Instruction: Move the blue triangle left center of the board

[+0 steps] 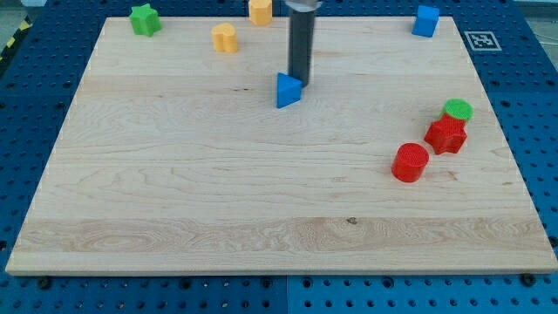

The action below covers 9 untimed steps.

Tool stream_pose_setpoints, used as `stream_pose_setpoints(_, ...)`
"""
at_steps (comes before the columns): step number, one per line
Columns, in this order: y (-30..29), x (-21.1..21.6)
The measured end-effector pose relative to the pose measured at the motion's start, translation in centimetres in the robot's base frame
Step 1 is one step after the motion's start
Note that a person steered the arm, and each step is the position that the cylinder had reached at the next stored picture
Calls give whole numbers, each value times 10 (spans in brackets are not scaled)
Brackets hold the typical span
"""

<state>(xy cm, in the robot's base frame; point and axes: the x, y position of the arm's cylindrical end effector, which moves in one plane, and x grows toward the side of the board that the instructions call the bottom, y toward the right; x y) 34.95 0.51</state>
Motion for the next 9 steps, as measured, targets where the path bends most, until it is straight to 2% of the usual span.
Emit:
stream_pose_setpoints(1, -36, 7)
stream_pose_setpoints(3, 22, 9)
stream_pose_setpoints(4, 28, 35)
stream_pose_setpoints(5, 0, 53)
stream_pose_setpoints(6, -39, 53)
stream_pose_setpoints(8, -43, 27)
stream_pose_setpoints(9, -46, -1)
